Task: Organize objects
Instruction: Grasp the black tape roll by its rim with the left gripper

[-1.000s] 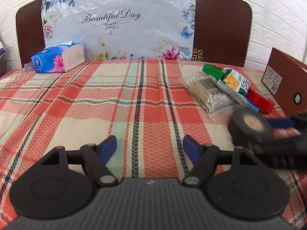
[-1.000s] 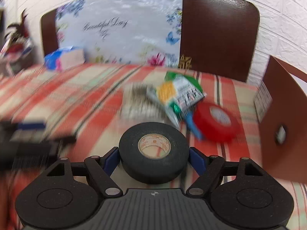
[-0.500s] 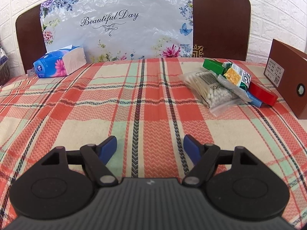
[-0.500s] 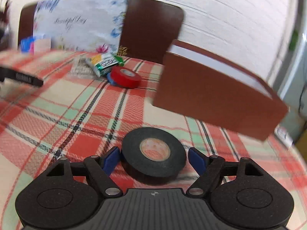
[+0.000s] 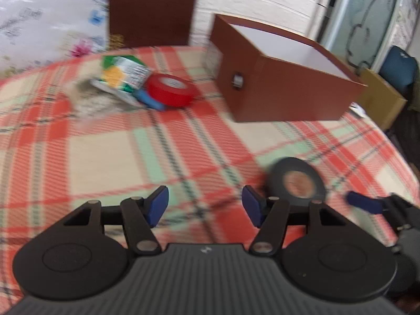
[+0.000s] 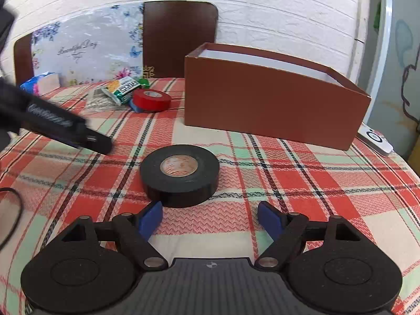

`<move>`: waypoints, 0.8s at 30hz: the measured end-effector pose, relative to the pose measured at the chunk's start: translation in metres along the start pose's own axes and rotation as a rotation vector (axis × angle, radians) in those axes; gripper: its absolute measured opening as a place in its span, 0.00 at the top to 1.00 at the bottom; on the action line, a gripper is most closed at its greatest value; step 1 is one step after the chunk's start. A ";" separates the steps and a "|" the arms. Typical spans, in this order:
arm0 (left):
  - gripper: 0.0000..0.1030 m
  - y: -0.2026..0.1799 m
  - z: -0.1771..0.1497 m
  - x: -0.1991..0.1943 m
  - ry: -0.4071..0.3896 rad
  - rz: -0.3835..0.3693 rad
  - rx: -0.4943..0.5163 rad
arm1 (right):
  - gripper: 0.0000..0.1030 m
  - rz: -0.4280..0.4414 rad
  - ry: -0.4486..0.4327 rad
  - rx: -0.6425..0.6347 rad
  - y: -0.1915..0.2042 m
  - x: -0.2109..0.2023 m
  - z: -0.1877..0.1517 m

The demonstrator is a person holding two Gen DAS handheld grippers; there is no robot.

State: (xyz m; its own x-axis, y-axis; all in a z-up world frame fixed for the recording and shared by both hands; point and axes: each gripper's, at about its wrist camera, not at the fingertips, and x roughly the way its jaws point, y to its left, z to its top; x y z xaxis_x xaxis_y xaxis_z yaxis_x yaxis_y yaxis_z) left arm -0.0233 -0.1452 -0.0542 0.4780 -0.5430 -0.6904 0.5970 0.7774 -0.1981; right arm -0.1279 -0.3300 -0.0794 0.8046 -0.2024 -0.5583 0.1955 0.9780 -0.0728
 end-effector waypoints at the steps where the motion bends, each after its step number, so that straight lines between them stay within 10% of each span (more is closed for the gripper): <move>1: 0.39 -0.008 0.000 0.004 0.019 -0.030 -0.006 | 0.25 0.010 -0.001 -0.004 0.000 0.000 0.000; 14: 0.65 -0.053 0.020 0.053 0.148 -0.082 0.019 | 0.33 0.162 0.018 -0.090 0.003 0.025 0.020; 24: 0.65 -0.135 0.034 0.082 0.191 -0.190 0.177 | 0.33 -0.001 0.018 0.015 -0.056 0.001 0.002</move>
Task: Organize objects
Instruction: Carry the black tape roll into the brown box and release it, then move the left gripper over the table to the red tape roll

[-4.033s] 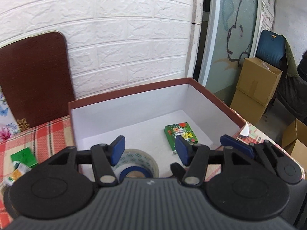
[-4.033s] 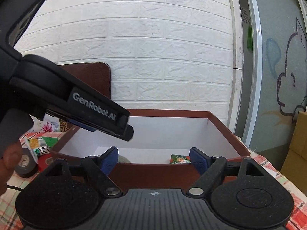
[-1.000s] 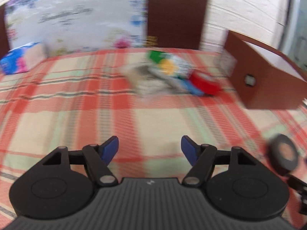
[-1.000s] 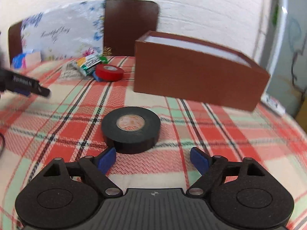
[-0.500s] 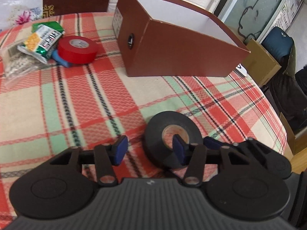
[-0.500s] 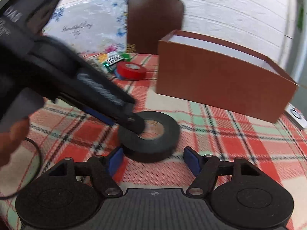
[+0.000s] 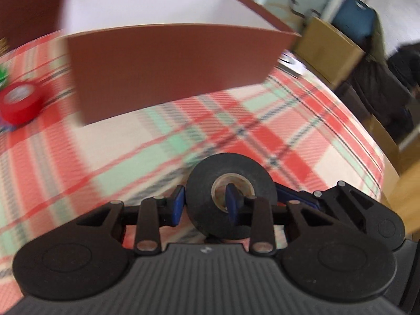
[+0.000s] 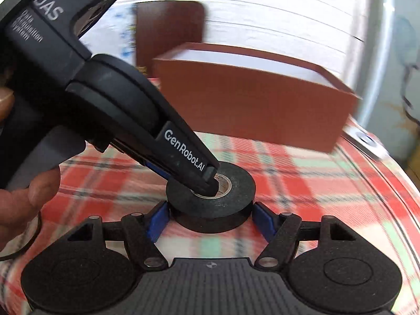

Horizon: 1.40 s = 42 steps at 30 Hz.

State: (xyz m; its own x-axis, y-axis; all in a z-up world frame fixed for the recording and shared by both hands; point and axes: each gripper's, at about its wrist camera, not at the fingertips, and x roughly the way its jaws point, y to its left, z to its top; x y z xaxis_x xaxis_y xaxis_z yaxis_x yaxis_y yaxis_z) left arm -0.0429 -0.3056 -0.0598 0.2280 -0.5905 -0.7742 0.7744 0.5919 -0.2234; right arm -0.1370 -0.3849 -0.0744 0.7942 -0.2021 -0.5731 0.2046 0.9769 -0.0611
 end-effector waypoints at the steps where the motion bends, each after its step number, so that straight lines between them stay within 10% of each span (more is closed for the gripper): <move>1: 0.65 -0.008 0.003 0.005 0.001 -0.008 0.022 | 0.33 -0.015 0.002 0.020 -0.008 -0.001 -0.002; 14: 0.65 -0.019 0.120 -0.035 -0.277 0.018 0.061 | 0.33 -0.113 -0.317 -0.037 -0.047 0.009 0.091; 23: 0.65 0.022 0.176 0.024 -0.265 0.104 0.019 | 0.33 -0.078 -0.286 -0.021 -0.065 0.092 0.126; 42: 0.53 0.002 0.101 -0.039 -0.288 0.171 0.050 | 0.28 -0.112 -0.338 0.150 -0.060 0.010 0.071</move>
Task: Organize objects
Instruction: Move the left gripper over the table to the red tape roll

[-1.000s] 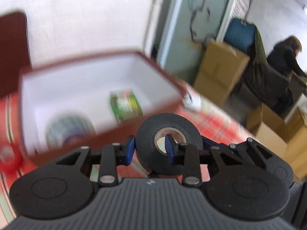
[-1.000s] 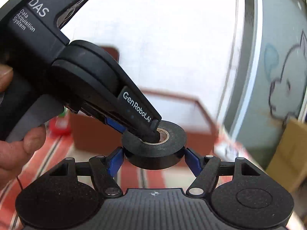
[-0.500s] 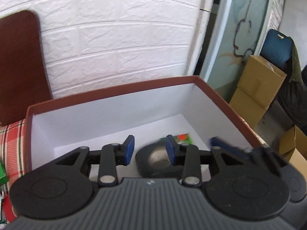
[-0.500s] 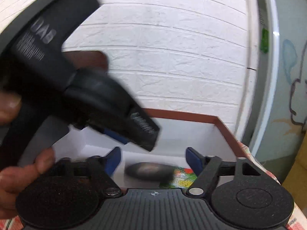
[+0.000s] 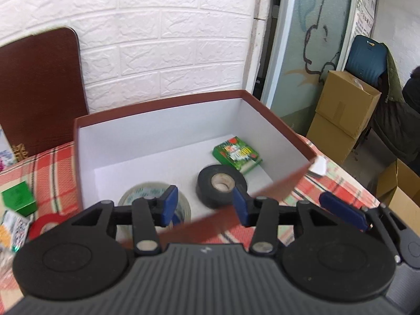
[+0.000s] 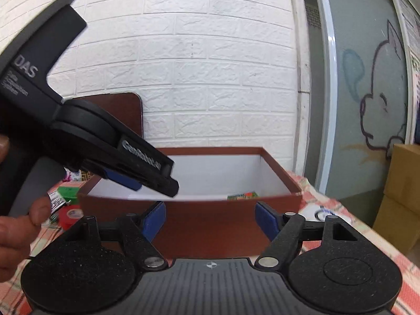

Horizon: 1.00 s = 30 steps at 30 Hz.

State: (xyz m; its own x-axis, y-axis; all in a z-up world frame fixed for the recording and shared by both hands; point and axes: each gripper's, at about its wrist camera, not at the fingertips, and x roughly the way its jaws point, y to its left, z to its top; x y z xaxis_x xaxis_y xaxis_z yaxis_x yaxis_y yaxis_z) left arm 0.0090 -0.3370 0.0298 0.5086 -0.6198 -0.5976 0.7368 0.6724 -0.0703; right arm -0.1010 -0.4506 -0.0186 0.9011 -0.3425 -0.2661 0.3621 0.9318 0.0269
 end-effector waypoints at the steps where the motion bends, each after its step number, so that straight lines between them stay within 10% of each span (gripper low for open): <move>1: 0.53 -0.001 -0.004 -0.008 -0.003 0.004 0.002 | 0.28 0.001 0.014 0.011 -0.001 -0.002 -0.003; 12: 0.50 0.010 -0.075 -0.042 0.091 0.074 0.005 | 0.28 0.067 0.252 0.142 0.004 -0.037 -0.052; 30: 0.39 0.105 -0.137 -0.055 0.140 0.249 -0.120 | 0.27 0.170 0.378 0.030 0.073 -0.039 -0.060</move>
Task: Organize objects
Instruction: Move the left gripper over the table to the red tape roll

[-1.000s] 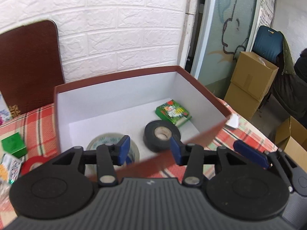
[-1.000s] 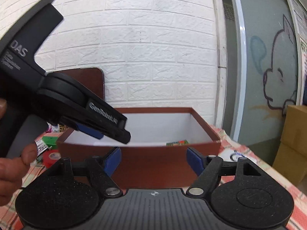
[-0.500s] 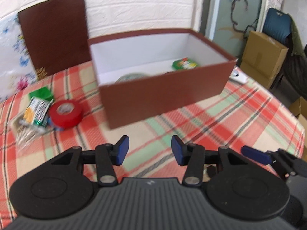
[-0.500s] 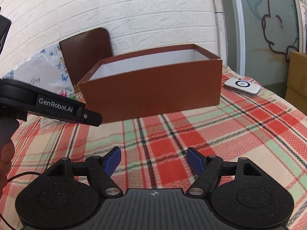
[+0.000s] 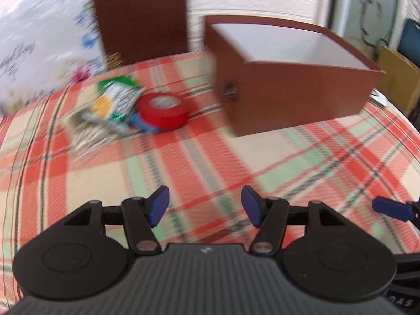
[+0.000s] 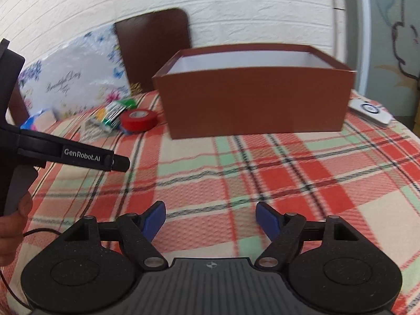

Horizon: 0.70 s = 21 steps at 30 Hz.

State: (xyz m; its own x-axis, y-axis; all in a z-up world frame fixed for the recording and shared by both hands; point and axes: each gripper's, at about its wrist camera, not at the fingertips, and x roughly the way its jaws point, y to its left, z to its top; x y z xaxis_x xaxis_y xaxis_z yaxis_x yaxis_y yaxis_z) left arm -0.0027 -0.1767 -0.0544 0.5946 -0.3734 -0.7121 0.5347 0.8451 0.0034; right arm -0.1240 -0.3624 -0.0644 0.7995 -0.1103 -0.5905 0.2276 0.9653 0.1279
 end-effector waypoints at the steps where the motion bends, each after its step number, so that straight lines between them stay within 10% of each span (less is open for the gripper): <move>1: 0.39 0.013 -0.004 0.002 0.005 0.014 -0.028 | 0.27 0.009 0.011 -0.024 0.007 0.003 0.000; 7: 0.38 0.093 -0.022 0.007 -0.035 0.164 -0.147 | 0.23 0.098 0.061 -0.185 0.053 0.031 0.005; 11: 0.19 0.139 -0.035 0.014 -0.130 0.304 -0.168 | 0.33 0.168 0.048 -0.273 0.088 0.055 0.021; 21: 0.14 0.155 -0.039 0.011 -0.187 0.245 -0.240 | 0.29 0.097 -0.056 -0.215 0.127 0.144 0.088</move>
State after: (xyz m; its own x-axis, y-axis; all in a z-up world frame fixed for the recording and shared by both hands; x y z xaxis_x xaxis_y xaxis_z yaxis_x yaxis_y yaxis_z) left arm 0.0631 -0.0351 -0.0897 0.7979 -0.1943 -0.5707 0.2208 0.9750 -0.0232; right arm 0.0686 -0.2764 -0.0631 0.8430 -0.0215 -0.5375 0.0292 0.9996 0.0057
